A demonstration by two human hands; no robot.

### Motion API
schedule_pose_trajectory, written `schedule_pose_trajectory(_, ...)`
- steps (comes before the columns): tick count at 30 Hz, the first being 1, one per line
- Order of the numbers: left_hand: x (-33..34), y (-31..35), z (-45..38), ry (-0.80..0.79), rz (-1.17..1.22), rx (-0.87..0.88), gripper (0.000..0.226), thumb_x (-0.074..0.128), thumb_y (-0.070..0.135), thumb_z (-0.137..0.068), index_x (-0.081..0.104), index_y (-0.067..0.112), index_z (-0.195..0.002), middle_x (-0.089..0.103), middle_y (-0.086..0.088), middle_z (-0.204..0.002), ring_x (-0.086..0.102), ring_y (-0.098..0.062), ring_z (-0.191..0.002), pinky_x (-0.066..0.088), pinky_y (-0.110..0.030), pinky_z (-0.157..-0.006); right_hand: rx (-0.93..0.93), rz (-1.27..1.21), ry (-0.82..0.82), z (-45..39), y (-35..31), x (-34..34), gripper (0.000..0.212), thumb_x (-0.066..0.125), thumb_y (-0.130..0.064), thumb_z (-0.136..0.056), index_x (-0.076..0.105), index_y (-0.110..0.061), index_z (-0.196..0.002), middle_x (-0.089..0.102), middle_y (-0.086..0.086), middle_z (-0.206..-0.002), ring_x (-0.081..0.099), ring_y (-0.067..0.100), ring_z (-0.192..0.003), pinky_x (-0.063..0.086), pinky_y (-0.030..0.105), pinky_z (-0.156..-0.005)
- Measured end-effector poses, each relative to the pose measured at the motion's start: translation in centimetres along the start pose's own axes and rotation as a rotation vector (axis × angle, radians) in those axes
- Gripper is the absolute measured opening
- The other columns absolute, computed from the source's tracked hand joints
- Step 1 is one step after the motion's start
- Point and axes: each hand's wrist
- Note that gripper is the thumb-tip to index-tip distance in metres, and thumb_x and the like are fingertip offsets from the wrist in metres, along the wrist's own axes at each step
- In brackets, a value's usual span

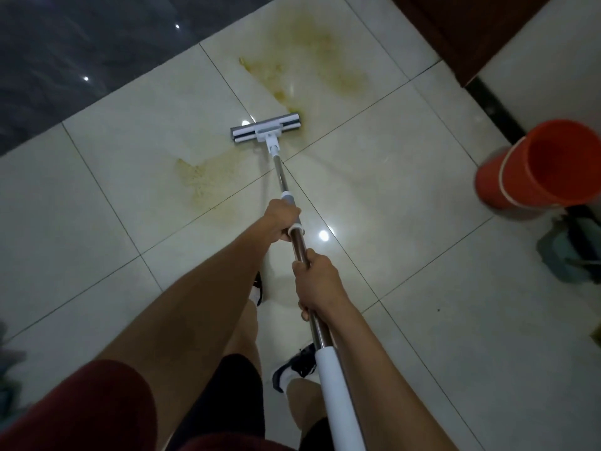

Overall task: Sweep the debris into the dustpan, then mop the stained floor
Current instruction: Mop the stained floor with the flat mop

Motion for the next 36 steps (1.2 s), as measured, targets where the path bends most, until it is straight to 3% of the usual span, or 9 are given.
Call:
schedule_pose_trajectory(4, -0.4, 3.1, -2.1, 0.039, 0.011, 0.026, 0.01, 0.062, 0.006, -0.096, 0.058, 0.003, -0.088, 0.066, -0.018, -0.081, 0.068, -0.03, -0.056, 0.061, -0.041, -0.055, -0.008, 0.0, 0.004, -2.6, -3.0, -1.1, 0.017, 0.045, -0.024, -0.099, 0.055, -0.013, -0.107, 0.059, 0.009, -0.087, 0.059, 0.028, -0.067, 0.059, 0.041, -0.063)
schedule_pose_trajectory(8, -0.8, 7.0, -5.1, 0.044, 0.006, 0.037, 0.011, 0.061, 0.007, -0.095, 0.058, 0.005, -0.085, 0.064, -0.016, -0.076, 0.068, -0.031, -0.061, 0.063, -0.047, -0.069, -0.001, 0.037, 0.02, -5.7, -6.8, -2.0, 0.016, 0.046, -0.024, -0.101, 0.055, -0.014, -0.109, 0.062, 0.01, -0.089, 0.061, 0.024, -0.064, 0.06, 0.04, -0.062)
schedule_pose_trajectory(15, -5.5, 18.6, -13.6, 0.045, -0.019, 0.074, 0.016, 0.058, 0.008, -0.096, 0.055, 0.013, -0.081, 0.061, -0.009, -0.078, 0.065, -0.025, -0.065, 0.06, -0.038, -0.059, -0.044, 0.032, 0.006, -15.6, -18.5, -1.8, 0.017, 0.048, -0.026, -0.1, 0.057, -0.014, -0.108, 0.064, 0.012, -0.091, 0.062, 0.029, -0.072, 0.061, 0.051, -0.076)
schedule_pose_trajectory(18, -8.1, 24.4, -17.5, 0.067, 0.049, 0.034, 0.009, 0.065, 0.007, -0.093, 0.062, -0.001, -0.096, 0.065, -0.017, -0.079, 0.068, -0.03, -0.061, 0.058, -0.039, -0.052, -0.047, 0.055, -0.003, -20.0, -24.4, -2.1, 0.021, 0.046, -0.025, -0.103, 0.056, -0.011, -0.113, 0.065, 0.01, -0.089, 0.061, 0.021, -0.058, 0.059, 0.03, -0.055)
schedule_pose_trajectory(21, -10.7, 30.0, -20.7, 0.065, 0.05, 0.03, 0.014, 0.067, 0.011, -0.093, 0.063, -0.001, -0.1, 0.067, -0.02, -0.086, 0.07, -0.03, -0.059, 0.059, -0.04, -0.053, -0.067, 0.078, -0.013, -23.9, -30.2, -2.2, 0.021, 0.045, -0.024, -0.104, 0.056, -0.01, -0.115, 0.059, 0.002, -0.079, 0.055, 0.01, -0.046, 0.036, 0.013, -0.031)
schedule_pose_trajectory(24, -12.7, 35.4, -23.9, 0.065, 0.068, 0.046, 0.01, 0.068, 0.01, -0.093, 0.063, 0.001, -0.094, 0.067, -0.018, -0.081, 0.069, -0.028, -0.055, 0.062, -0.043, -0.06, -0.058, 0.031, -0.031, -28.0, -35.7, -2.4, 0.021, 0.046, -0.022, -0.104, 0.056, -0.009, -0.117, 0.059, 0.004, -0.079, 0.054, 0.01, -0.044, 0.039, 0.015, -0.034)
schedule_pose_trajectory(28, -14.5, 41.4, -27.8, 0.057, 0.108, 0.092, 0.017, 0.065, 0.015, -0.096, 0.063, 0.002, -0.106, 0.063, -0.016, -0.082, 0.067, -0.027, -0.06, 0.061, -0.045, -0.072, -0.045, -0.011, -0.034, -33.8, -41.9, -2.9, 0.023, 0.047, -0.023, -0.103, 0.057, -0.009, -0.118, 0.061, 0.01, -0.083, 0.057, 0.018, -0.045, 0.05, 0.028, -0.046)
schedule_pose_trajectory(30, -14.8, 43.8, -29.2, 0.069, 0.089, 0.11, 0.021, 0.064, 0.018, -0.097, 0.06, 0.003, -0.111, 0.063, -0.014, -0.08, 0.067, -0.026, -0.063, 0.059, -0.043, -0.069, -0.037, -0.024, -0.027, -35.9, -44.2, -3.4, 0.023, 0.046, -0.022, -0.103, 0.057, -0.009, -0.118, 0.06, 0.009, -0.08, 0.056, 0.018, -0.043, 0.048, 0.026, -0.042)
schedule_pose_trajectory(36, -13.5, 45.0, -29.4, 0.033, 0.03, 0.055, 0.01, 0.06, 0.008, -0.099, 0.058, 0.004, -0.09, 0.061, -0.015, -0.08, 0.066, -0.026, -0.063, 0.059, -0.041, -0.061, -0.022, -0.013, -0.044, -36.4, -43.3, -4.8, 0.026, 0.045, -0.022, -0.103, 0.055, -0.008, -0.122, 0.053, 0.006, -0.075, 0.053, 0.018, -0.044, 0.046, 0.026, -0.043)
Point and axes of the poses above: each hand's wrist, its own z-axis away from the middle knuckle, its own x-axis out of the palm, y = z × x
